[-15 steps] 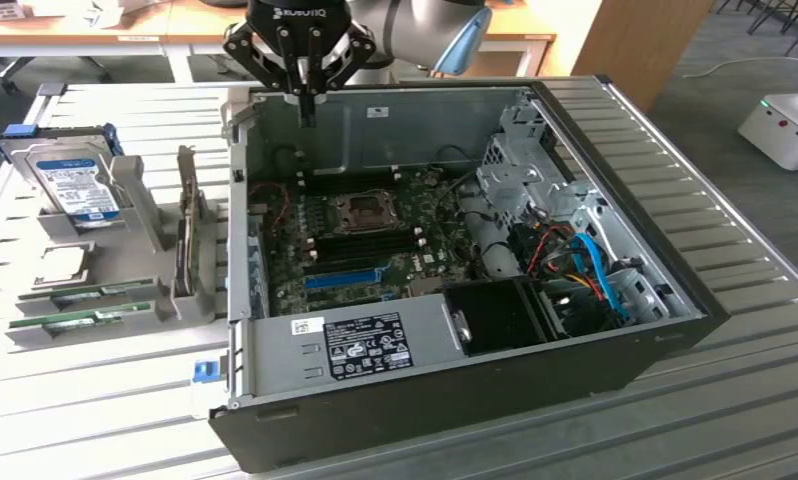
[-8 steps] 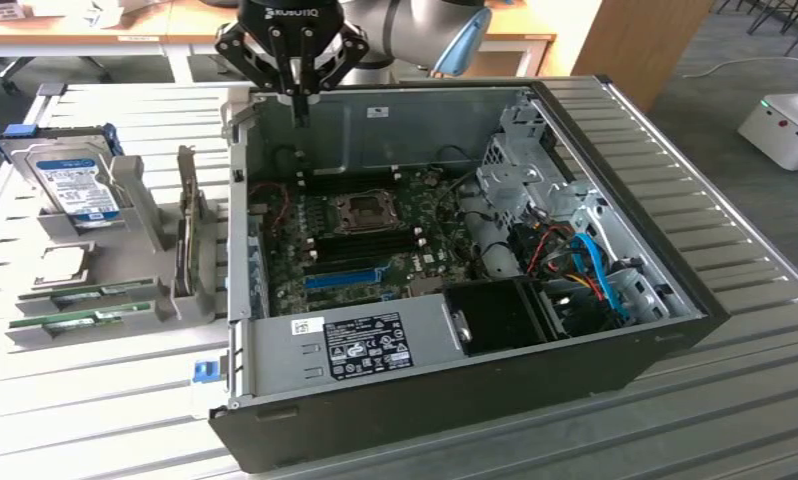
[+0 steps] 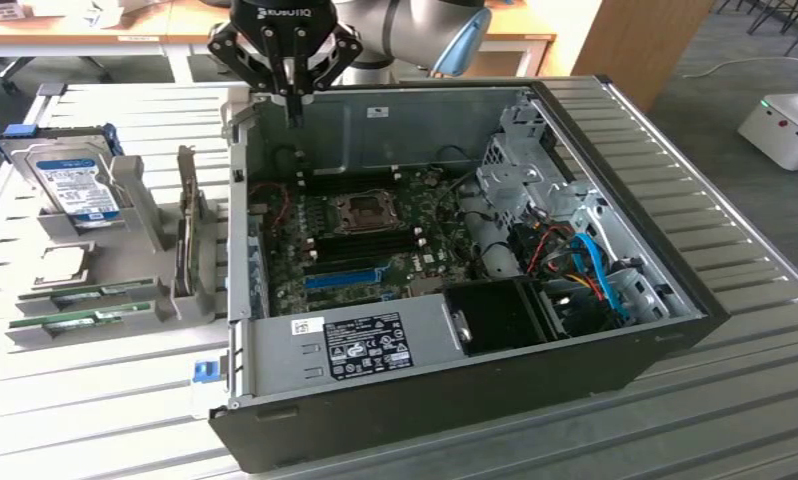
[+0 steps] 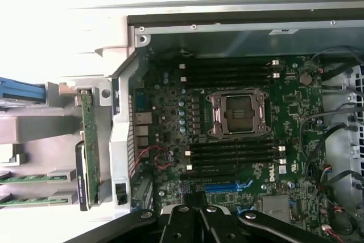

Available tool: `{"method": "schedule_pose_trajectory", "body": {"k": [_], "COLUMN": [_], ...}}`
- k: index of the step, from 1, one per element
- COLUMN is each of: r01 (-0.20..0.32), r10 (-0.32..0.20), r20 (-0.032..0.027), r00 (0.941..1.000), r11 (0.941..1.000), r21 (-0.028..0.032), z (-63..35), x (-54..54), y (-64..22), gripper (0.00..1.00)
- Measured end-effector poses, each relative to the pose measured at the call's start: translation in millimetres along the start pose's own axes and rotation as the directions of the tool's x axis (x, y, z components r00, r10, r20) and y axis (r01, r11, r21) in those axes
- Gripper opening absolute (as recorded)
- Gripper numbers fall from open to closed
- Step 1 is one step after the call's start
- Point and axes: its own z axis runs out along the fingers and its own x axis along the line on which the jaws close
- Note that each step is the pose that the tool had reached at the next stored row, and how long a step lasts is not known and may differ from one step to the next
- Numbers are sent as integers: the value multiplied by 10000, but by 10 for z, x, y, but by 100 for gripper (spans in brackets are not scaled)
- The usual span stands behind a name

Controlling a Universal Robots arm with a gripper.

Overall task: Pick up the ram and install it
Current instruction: 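Reach for the ram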

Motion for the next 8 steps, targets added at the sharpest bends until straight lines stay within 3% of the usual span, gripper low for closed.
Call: {"method": "schedule_pose_trajectory", "body": {"k": [8], "r01": [-1], "r10": [1], "r20": [-25], "r00": [10000], "r11": [10000], "r21": [2], "z": [-1], "x": [53], "y": [-4], "gripper": [11]}}
